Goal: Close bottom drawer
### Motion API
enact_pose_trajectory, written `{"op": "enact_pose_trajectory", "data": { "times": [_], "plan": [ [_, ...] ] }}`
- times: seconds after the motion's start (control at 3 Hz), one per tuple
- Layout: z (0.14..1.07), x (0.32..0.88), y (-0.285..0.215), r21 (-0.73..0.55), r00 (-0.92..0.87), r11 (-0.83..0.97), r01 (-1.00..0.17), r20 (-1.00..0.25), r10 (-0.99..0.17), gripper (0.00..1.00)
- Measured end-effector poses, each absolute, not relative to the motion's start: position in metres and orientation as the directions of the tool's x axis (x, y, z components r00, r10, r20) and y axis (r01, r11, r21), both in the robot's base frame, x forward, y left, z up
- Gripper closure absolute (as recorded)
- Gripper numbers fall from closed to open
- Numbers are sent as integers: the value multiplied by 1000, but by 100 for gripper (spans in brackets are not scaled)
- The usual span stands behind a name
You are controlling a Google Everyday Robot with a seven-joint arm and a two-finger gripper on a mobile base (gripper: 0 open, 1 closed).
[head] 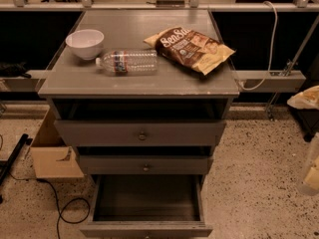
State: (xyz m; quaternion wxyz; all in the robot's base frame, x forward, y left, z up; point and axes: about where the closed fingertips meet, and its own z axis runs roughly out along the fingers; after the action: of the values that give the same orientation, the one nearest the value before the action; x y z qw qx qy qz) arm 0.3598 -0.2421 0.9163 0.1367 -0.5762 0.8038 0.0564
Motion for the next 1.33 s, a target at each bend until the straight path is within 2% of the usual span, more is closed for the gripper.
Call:
{"op": "enact_pose_trajectory", "data": {
  "times": [0.33, 1.33],
  "plan": [
    [897, 370, -218, -38, -270, 299, -954, -332, -904, 0],
    [833, 348, -122, 98, -194, 168, -981, -485, -852, 0]
  ]
}}
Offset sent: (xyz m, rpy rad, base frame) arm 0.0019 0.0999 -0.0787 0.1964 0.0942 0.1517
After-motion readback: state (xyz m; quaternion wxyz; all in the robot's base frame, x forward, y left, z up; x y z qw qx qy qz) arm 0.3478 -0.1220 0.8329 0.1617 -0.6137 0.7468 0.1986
